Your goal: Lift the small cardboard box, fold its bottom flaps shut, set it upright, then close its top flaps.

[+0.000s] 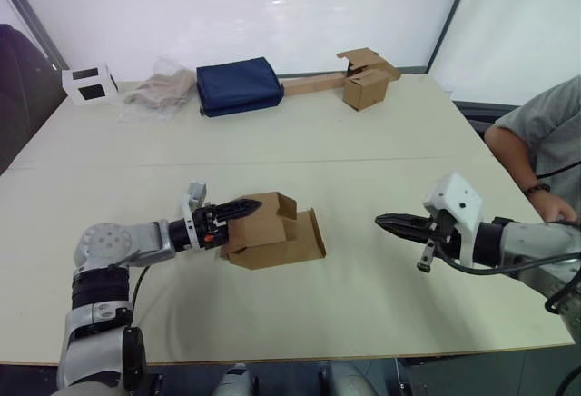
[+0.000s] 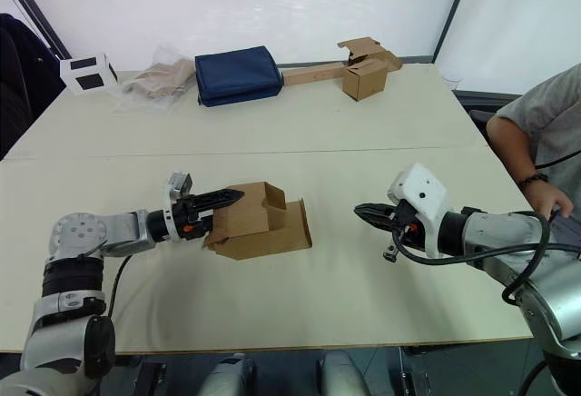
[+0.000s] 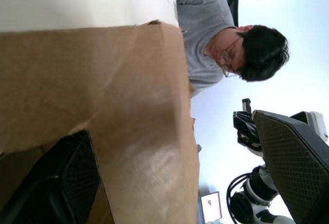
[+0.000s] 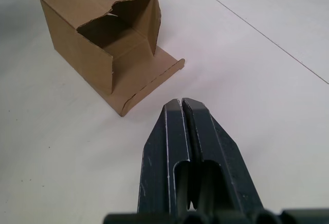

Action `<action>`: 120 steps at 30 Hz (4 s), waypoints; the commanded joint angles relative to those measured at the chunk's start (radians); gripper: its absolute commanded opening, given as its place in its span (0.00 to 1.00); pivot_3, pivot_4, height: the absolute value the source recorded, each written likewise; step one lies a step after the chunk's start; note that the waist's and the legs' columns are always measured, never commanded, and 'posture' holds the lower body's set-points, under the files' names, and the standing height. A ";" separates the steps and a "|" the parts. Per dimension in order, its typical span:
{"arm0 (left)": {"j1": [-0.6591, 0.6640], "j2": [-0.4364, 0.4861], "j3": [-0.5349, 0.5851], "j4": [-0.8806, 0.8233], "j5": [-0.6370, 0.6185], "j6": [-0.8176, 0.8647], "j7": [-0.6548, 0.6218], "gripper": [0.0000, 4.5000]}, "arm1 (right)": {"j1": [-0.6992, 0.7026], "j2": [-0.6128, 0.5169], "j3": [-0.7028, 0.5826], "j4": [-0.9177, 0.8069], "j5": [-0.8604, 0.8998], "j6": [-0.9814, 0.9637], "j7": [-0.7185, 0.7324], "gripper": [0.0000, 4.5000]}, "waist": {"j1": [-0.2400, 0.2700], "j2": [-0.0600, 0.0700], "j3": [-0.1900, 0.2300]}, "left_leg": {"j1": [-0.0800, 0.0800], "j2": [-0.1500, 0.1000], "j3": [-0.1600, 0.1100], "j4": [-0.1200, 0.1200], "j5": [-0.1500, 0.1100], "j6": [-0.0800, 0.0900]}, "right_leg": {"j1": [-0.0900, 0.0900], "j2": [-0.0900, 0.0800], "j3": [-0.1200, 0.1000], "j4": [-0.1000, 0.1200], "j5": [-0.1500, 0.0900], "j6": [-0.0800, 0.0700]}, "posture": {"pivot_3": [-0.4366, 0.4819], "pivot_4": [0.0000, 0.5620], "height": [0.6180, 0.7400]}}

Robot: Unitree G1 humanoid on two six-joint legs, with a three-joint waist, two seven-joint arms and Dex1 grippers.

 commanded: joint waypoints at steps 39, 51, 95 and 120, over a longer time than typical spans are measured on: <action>-0.115 0.061 -0.325 -0.357 0.650 -1.245 -0.447 0.00 | -0.494 0.455 0.183 0.262 -0.196 -0.194 -0.372 0.00 | -0.003 0.001 0.000 | -0.002 0.000 0.002 -0.003 0.003 -0.005 | -0.002 0.000 0.001 -0.001 0.000 0.000 | 0.48 0.27 1.00; -0.136 0.053 -0.317 -0.310 0.640 -1.250 -0.473 0.00 | -0.545 0.542 0.239 0.326 -0.242 -0.231 -0.361 0.00 | -0.005 0.001 0.000 | -0.002 0.000 0.001 -0.002 0.001 -0.002 | -0.003 0.000 0.001 0.000 0.000 0.000 | 0.48 0.27 1.00; -0.217 0.128 -0.254 -0.443 0.265 -0.609 -0.500 0.00 | -0.543 0.654 0.424 0.264 -0.374 -0.335 -0.268 0.00 | -0.025 0.001 0.000 | -0.002 0.000 0.000 -0.003 0.001 -0.003 | -0.004 0.000 0.000 0.001 0.000 0.000 | 0.48 0.27 1.00; -0.281 0.128 -0.234 -0.335 0.360 -0.744 -0.488 0.00 | -0.274 0.448 0.217 0.164 -0.245 -0.172 -0.222 0.00 | -0.026 0.001 0.000 | -0.002 0.000 0.000 -0.003 0.001 -0.002 | -0.004 0.001 0.001 0.001 0.000 0.000 | 0.48 0.27 1.00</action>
